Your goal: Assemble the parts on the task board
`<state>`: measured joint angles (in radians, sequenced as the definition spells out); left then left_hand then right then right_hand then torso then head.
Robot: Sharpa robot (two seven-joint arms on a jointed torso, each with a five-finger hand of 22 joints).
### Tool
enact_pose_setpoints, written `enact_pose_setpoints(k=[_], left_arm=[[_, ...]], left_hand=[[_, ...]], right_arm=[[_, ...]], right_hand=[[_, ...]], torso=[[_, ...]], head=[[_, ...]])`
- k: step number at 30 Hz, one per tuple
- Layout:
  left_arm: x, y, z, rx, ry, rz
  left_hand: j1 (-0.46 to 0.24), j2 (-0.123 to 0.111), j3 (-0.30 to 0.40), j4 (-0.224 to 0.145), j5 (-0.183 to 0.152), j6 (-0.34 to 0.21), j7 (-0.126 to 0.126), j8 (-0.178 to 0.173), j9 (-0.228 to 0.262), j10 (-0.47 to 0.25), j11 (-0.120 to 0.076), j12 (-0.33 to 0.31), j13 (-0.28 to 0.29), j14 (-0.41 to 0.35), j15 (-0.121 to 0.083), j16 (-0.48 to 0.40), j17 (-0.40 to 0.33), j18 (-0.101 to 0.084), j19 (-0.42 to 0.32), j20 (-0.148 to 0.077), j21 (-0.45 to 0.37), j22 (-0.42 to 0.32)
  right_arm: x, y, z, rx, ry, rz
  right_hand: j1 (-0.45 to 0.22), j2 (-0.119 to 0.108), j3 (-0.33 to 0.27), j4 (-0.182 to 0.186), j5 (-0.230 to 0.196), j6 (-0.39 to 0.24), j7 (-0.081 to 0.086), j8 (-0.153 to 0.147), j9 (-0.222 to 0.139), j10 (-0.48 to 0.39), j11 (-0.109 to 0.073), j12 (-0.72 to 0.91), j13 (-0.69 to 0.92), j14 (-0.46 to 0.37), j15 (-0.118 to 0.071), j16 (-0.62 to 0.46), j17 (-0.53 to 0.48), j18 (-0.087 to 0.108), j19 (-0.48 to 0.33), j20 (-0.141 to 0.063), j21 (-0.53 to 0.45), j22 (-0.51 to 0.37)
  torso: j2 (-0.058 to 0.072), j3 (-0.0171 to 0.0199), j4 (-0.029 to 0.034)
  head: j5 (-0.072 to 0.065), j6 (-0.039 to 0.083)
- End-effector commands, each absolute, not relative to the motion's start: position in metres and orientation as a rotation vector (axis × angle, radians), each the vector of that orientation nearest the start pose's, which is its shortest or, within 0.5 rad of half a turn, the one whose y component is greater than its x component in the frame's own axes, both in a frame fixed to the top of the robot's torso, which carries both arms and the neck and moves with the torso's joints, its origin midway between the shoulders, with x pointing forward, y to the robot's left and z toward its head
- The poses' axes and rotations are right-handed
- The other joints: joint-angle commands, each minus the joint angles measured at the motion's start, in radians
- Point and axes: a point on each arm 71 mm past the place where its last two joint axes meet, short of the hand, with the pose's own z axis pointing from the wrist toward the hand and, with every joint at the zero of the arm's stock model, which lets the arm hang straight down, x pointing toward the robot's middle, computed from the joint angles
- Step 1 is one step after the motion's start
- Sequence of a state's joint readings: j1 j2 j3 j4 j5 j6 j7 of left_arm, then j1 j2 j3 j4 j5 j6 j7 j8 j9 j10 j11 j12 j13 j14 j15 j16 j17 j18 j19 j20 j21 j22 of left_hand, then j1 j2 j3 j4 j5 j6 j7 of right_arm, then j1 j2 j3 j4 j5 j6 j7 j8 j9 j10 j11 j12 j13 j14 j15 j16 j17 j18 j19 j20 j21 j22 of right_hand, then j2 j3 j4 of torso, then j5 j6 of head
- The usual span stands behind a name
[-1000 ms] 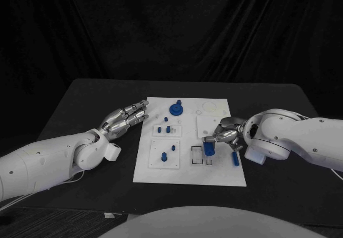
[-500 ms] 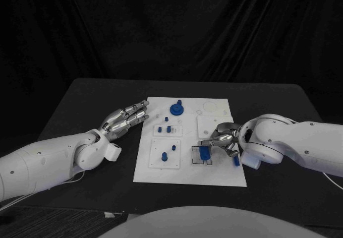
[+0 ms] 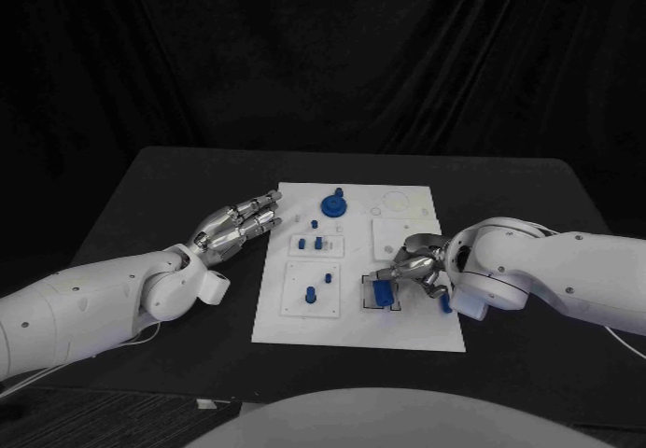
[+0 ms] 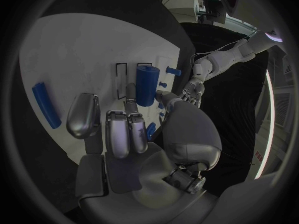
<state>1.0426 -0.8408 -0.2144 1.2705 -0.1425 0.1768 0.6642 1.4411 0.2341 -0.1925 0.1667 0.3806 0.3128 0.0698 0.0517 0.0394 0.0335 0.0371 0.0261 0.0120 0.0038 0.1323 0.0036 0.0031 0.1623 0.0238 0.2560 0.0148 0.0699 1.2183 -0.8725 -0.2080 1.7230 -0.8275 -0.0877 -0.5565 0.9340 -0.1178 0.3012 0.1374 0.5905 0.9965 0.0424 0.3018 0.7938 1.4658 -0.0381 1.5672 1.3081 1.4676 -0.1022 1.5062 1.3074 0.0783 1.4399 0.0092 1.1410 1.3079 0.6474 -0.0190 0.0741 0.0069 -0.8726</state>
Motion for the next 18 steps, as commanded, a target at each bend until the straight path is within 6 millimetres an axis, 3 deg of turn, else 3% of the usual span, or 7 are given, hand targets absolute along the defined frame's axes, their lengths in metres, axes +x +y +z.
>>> enact_pose_setpoints(k=[1,3,13,18], left_arm=[[0.448,0.2627,-0.305,-0.988,1.621,-1.797],[0.448,0.2626,-0.3053,-0.989,1.622,-1.797],[0.4476,0.2625,-0.3062,-0.991,1.626,-1.797],[0.4475,0.2623,-0.3066,-0.992,1.628,-1.798]], left_hand=[[0.003,0.011,0.0,-0.007,0.004,-0.003,0.005,0.005,0.0,-0.006,0.003,0.002,-0.001,0.002,0.007,0.007,0.001,0.018,0.001,0.008,0.004,0.0],[0.003,0.011,0.0,-0.007,0.004,-0.003,0.005,0.005,0.0,-0.006,0.003,0.002,-0.001,0.002,0.007,0.007,0.001,0.018,0.001,0.008,0.004,0.0],[0.004,0.01,0.0,-0.009,0.004,-0.001,0.006,0.005,0.0,-0.006,0.003,0.002,-0.001,0.002,0.008,0.007,0.001,0.018,0.002,0.009,0.004,0.001],[0.005,0.01,0.0,-0.009,0.004,-0.001,0.006,0.005,0.0,-0.007,0.003,0.002,-0.001,0.002,0.009,0.007,0.001,0.018,0.002,0.009,0.005,0.002]], right_arm=[[0.4052,-0.1829,-0.2629,0.377,2.482,0.524],[0.4046,-0.1824,-0.264,0.365,2.487,0.52],[0.4032,-0.1814,-0.268,0.343,2.499,0.508],[0.4035,-0.1813,-0.2689,0.344,2.499,0.506]], right_hand=[[0.004,0.019,0.046,-0.053,-0.028,-0.008,-0.001,-0.005,-0.002,0.105,0.006,0.004,0.263,0.084,0.009,0.002,0.171,0.008,0.001,0.008,0.004,0.147],[0.005,0.02,0.044,-0.053,-0.039,-0.009,-0.001,-0.005,-0.002,0.105,0.006,0.004,0.263,0.085,0.009,0.003,0.173,0.008,0.001,0.008,0.006,0.147],[-0.017,0.034,0.005,-0.025,-0.171,-0.009,0.003,-0.004,-0.009,0.105,0.01,0.004,0.263,0.084,0.012,0.002,0.17,0.006,0.005,0.011,0.013,0.15],[-0.03,0.04,-0.008,-0.009,-0.201,-0.008,0.003,-0.004,-0.011,0.105,0.011,0.004,0.263,0.084,0.013,0.0,0.167,0.007,0.005,0.012,0.013,0.15]], torso=[[0.0,0.0001,-0.0004],[0.0,0.0003,-0.0003],[0.0,0.0004,-0.0001],[0.0,0.0004,-0.0004]], head=[[0.0,0.0],[0.001,0.0],[0.002,0.0],[0.004,0.0]])
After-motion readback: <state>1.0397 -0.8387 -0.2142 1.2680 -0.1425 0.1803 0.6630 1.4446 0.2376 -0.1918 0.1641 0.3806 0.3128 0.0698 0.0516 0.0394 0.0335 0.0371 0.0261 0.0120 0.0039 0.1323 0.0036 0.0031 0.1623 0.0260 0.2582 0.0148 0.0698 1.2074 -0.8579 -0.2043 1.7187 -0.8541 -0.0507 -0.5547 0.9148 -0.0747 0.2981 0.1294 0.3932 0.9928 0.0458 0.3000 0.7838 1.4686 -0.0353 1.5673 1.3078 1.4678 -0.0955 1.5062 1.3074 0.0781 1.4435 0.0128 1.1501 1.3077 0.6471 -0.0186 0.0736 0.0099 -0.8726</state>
